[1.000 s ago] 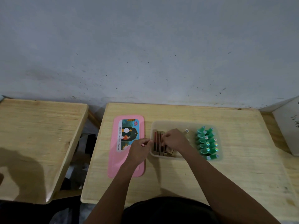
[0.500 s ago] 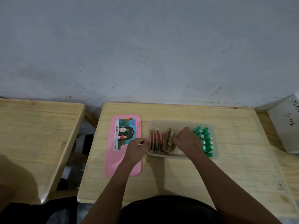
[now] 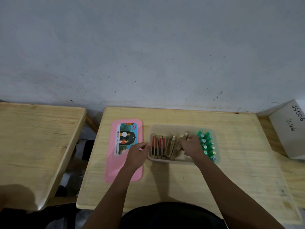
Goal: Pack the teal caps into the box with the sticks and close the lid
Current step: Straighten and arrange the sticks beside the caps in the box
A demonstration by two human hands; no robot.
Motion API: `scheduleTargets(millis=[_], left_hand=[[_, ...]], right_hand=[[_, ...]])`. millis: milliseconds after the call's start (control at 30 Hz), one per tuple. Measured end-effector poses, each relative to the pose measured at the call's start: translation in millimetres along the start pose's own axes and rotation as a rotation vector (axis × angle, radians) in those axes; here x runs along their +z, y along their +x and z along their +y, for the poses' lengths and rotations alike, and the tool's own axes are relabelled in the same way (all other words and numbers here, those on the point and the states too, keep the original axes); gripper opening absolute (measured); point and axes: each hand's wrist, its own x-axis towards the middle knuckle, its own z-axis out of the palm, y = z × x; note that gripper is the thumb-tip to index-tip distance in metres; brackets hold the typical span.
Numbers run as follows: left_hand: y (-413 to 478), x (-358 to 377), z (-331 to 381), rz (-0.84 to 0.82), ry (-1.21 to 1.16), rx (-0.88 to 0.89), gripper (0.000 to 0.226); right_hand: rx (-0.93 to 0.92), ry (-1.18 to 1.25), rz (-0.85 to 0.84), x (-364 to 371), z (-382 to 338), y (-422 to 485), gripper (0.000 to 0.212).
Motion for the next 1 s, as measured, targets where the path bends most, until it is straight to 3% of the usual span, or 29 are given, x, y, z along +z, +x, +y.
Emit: scheduleTargets(millis=[267,467,633,1000], left_hand=[[-2,1,0,0.007,-0.005,0.004,0.031],[-3,1,1,0.014,0.001,0.018,0.03],[-3,2,1,0.021,-0.004,0.02,0.029],[-3,3,-1,0.026,-0.025,0.017,0.027]], right_hand=[[0.239,0.547,-0.355,-15,-13,-23,0.024],[0.193,0.592,-0.448,-11,-11,-26,0.022],[0.085,0.391,-0.392,-6,-8,-24,0.031],[-0.197,-0.505,-0.163,40,-19,-19,0.049]])
